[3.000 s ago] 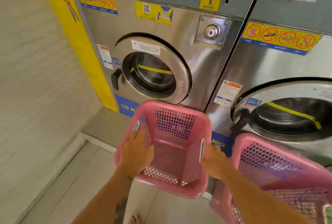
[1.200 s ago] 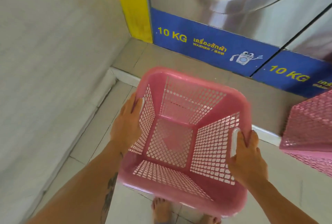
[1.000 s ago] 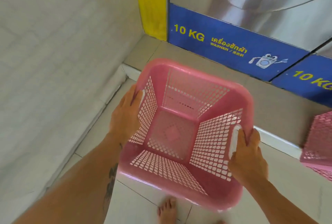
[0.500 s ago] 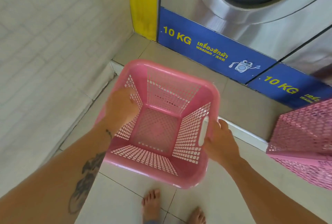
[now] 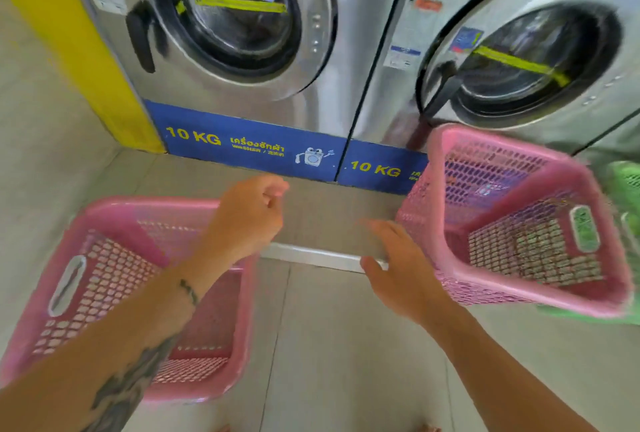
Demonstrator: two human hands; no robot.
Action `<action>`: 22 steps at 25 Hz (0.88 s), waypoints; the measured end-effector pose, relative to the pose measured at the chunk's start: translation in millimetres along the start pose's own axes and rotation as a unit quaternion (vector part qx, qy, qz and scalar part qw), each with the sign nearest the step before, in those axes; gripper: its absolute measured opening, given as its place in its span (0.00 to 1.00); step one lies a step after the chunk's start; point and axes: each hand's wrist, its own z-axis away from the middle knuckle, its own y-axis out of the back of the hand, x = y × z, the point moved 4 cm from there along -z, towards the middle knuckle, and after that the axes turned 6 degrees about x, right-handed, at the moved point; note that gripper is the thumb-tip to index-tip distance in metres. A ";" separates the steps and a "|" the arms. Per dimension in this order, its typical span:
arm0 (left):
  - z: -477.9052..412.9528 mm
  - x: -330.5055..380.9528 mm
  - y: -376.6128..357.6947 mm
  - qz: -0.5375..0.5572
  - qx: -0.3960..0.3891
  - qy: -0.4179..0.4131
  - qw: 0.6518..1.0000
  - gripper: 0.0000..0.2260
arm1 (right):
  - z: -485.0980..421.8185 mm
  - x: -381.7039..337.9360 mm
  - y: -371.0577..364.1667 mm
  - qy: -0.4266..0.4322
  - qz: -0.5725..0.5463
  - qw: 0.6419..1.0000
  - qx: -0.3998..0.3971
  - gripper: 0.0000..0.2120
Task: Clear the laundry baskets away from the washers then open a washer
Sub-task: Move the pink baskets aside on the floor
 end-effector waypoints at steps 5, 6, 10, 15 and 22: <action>5.3 104.7 -150.0 0.003 -0.046 -0.013 0.999 0.13 | -0.8 129.3 123.5 0.004 -0.030 0.997 0.068 0.24; 6.9 122.5 -179.1 0.003 -0.061 -0.023 0.998 0.13 | -2.7 157.8 143.2 -0.005 -0.027 0.996 0.081 0.23; -5.5 176.6 -276.5 -0.065 -0.063 -0.069 0.993 0.15 | -16.4 269.5 203.9 -0.048 0.018 0.991 0.120 0.23; -39.1 178.1 -338.0 -0.201 -0.037 -0.081 0.976 0.24 | -50.7 364.9 228.9 -0.097 0.127 0.981 0.112 0.28; -45.2 131.9 -372.5 -0.243 -0.022 -0.114 0.963 0.37 | -74.4 419.9 212.7 -0.156 0.231 0.951 0.134 0.35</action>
